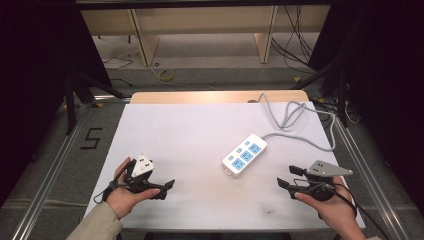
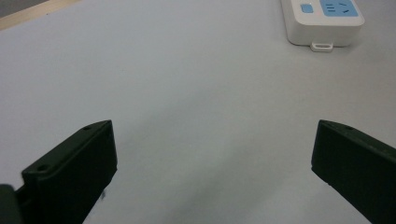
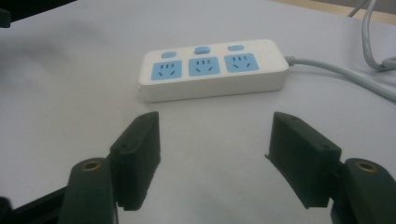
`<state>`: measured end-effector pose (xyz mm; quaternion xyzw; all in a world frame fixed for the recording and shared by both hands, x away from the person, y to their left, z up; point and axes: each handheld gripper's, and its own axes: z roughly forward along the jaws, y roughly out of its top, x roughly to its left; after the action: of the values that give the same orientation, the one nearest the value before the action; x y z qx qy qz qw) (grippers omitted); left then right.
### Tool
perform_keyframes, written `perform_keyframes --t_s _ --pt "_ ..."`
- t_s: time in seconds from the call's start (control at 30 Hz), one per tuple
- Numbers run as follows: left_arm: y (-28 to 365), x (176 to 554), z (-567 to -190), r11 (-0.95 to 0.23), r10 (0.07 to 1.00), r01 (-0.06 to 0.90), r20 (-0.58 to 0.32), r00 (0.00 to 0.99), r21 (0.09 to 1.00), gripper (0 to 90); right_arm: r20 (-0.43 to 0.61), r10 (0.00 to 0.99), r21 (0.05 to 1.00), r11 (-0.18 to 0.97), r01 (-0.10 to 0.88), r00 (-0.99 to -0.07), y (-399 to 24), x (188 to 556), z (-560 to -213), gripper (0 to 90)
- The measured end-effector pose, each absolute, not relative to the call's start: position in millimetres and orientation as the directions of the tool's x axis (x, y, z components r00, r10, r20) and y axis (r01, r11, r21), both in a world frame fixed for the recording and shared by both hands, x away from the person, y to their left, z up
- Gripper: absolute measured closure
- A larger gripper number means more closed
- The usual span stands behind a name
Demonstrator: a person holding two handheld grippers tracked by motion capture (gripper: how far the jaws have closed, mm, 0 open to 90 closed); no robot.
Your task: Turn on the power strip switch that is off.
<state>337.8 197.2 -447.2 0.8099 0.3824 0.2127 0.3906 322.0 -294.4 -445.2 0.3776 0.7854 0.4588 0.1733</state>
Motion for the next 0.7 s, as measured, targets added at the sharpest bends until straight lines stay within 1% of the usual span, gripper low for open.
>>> perform_keyframes --t_s 0.03,0.07,0.1,0.13,0.17,0.2,0.23,0.27,0.3,0.33,0.47,0.5,0.7 --pt "197.1 337.9 -447.2 -0.404 0.785 0.452 0.047 0.618 0.795 0.0 0.07 0.752 0.851 0.298 0.433 -0.655 -294.1 322.1 -444.6 38.7" --pt "197.1 337.9 -447.2 -0.404 0.785 0.452 0.047 0.618 0.795 0.0 0.07 0.752 0.851 0.298 0.433 -0.655 -294.1 322.1 -444.6 38.7" --pt "197.0 337.8 -447.2 -0.405 0.784 0.451 0.048 0.618 0.795 0.0 0.065 0.755 0.85 0.3 0.433 -0.652 -293.6 322.2 -444.0 41.2" --pt "196.9 337.9 -447.2 -0.407 0.784 0.451 0.05 0.619 0.794 0.0 0.058 0.754 0.851 0.305 0.428 -0.654 -292.8 322.4 -442.6 48.0" --pt "196.8 337.9 -447.3 -0.407 0.784 0.45 0.051 0.619 0.795 0.0 0.058 0.754 0.851 0.305 0.428 -0.654 -292.8 322.4 -442.6 48.0" --pt "196.4 337.7 -447.7 -0.408 0.784 0.448 0.054 0.619 0.795 0.0 0.048 0.758 0.849 0.312 0.427 -0.65 -292.4 322.3 -440.9 56.9" --pt "196.4 337.7 -447.7 -0.408 0.784 0.448 0.054 0.619 0.795 0.0 0.041 0.759 0.847 0.319 0.425 -0.65 -292.1 322.4 -440.5 61.0" --pt "196.3 337.6 -447.6 -0.409 0.783 0.447 0.054 0.62 0.796 0.0 0.041 0.759 0.847 0.319 0.425 -0.65 -292.1 322.4 -440.5 61.0" --pt "196.0 337.6 -447.6 -0.41 0.782 0.447 0.054 0.621 0.795 0.0 0.034 0.757 0.842 0.33 0.427 -0.652 -292.0 322.2 -439.9 65.0" --pt "195.4 337.9 -447.7 -0.411 0.78 0.443 0.056 0.623 0.797 0.0 0.014 0.754 0.841 0.346 0.416 -0.656 -291.5 322.3 -439.6 73.6" --pt "194.5 339.3 -448.1 -0.414 0.78 0.446 0.057 0.624 0.794 0.0 -0.015 0.756 0.84 0.365 0.402 -0.655 -290.5 323.3 -437.3 87.7" --pt "194.1 339.6 -448.2 -0.412 0.78 0.447 0.054 0.623 0.794 0.0 -0.017 0.757 0.837 0.368 0.404 -0.653 -290.2 323.7 -436.6 89.9" --pt "193.2 339.0 -447.8 -0.417 0.775 0.443 0.056 0.63 0.794 0.1 -0.02 0.759 0.824 0.381 0.418 -0.651 -284.5 330.2 -435.4 90.0"
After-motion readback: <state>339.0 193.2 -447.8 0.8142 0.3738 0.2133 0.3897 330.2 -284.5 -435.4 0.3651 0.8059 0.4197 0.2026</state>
